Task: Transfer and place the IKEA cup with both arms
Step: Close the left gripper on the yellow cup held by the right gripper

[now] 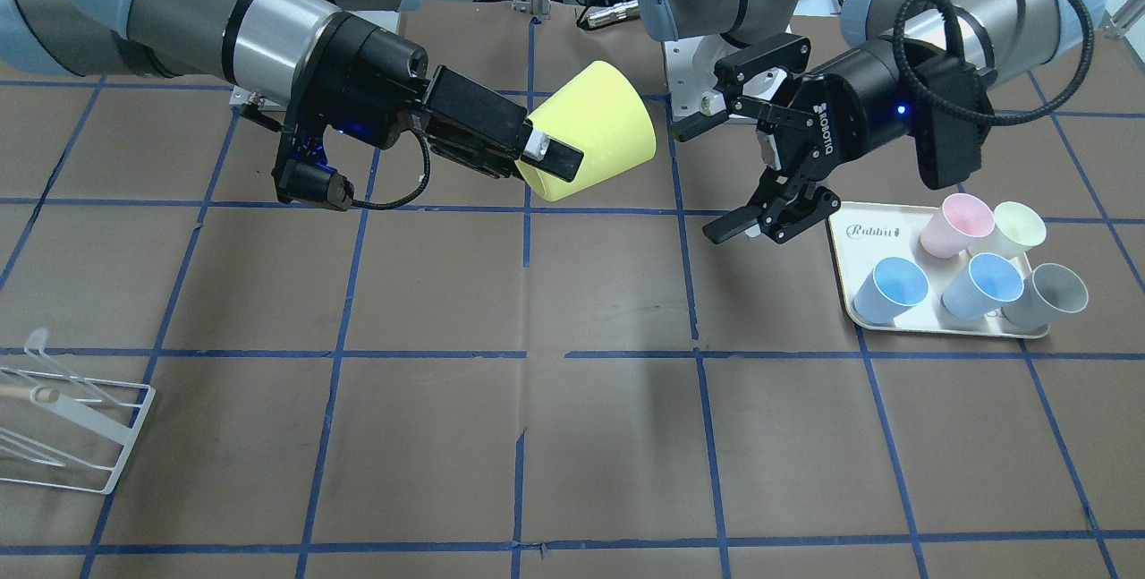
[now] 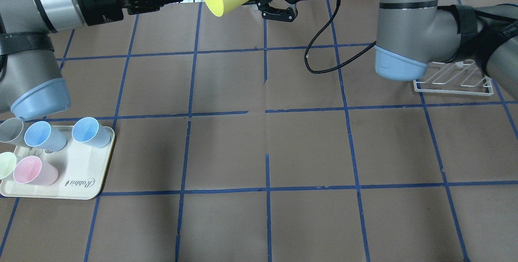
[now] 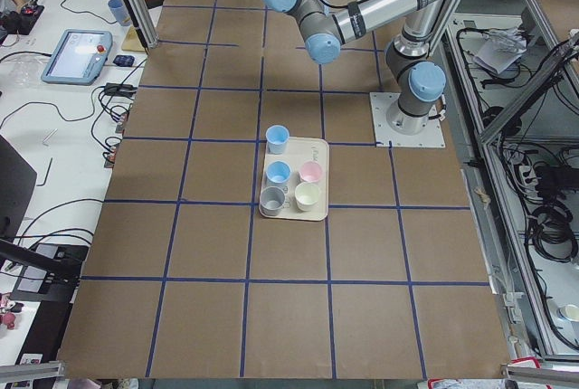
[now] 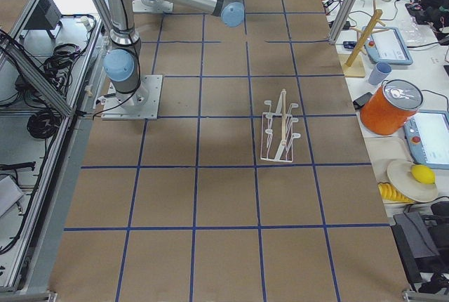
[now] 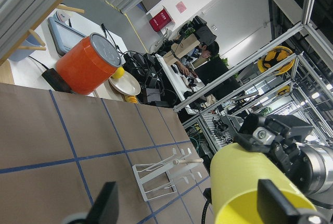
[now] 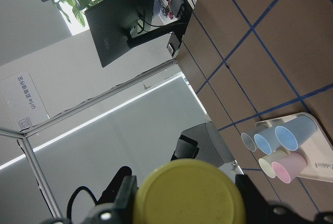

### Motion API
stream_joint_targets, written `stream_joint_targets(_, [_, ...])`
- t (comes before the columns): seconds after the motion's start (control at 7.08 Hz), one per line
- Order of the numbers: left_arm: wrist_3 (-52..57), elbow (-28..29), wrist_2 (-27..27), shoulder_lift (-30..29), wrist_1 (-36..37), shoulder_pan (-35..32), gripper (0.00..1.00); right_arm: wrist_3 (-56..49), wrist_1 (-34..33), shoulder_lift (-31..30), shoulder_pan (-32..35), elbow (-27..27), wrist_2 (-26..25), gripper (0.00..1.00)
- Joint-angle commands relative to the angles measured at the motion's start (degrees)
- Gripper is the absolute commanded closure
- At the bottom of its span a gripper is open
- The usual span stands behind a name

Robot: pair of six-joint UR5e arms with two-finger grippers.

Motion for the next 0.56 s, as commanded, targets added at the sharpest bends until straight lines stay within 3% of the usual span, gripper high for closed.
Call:
stream_joint_targets(0.0, [-0.74, -0.05, 0.05, -0.37, 0.03, -1.59, 0.06, 0.02, 0.0, -0.01, 0.0, -0.09, 0.77, 1.0])
stream_joint_targets(0.42, [-3.03, -0.4, -0.21, 1.66, 0.37, -1.86, 0.03, 0.02, 0.0, -0.27, 0.0, -0.17, 0.77, 1.0])
